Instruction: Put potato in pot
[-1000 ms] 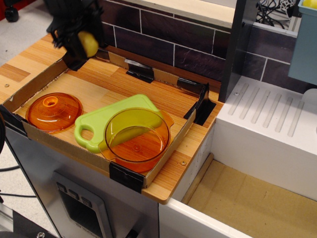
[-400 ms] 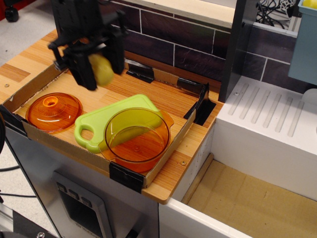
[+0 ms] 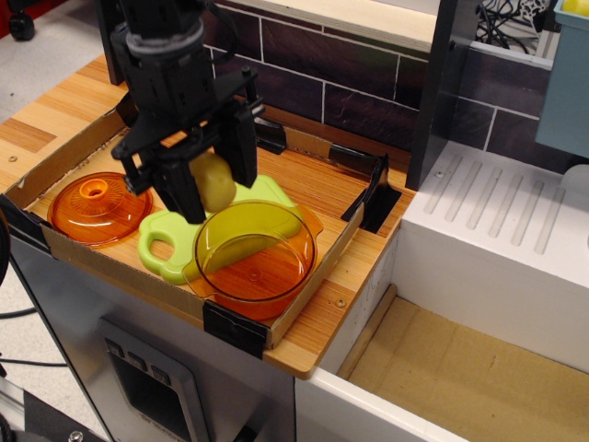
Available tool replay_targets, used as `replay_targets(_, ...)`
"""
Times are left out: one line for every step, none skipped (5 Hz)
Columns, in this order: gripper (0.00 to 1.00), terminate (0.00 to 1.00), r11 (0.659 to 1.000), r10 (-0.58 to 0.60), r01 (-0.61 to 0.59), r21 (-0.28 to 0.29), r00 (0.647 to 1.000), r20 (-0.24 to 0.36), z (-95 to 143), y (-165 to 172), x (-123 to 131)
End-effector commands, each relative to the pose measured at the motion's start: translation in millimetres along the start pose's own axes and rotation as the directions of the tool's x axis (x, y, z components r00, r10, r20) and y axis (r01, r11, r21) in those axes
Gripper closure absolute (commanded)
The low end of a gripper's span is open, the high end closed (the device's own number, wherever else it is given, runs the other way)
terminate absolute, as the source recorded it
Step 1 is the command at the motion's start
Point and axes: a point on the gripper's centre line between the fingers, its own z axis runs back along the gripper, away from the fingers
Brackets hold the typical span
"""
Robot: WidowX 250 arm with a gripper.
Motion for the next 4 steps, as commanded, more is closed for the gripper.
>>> replay_targets(1.00,0.00,0.999,-0.005,0.006,-0.032,1.000,0.028,-5.9,-11.0,3.4)
replay_targets(0.00,0.00,1.000,-0.018,0.019,-0.024,0.999,0.029,-9.9,-14.7,-0.2)
replay_targets(0.00,0.00,0.999,-0.033,0.033,-0.004,0.999,0.010,-13.3,-17.0,-0.9)
replay_targets(0.00,0.00,1.000,-0.021,0.020,-0.023,1.000,-0.011,-8.3,-19.0,1.9)
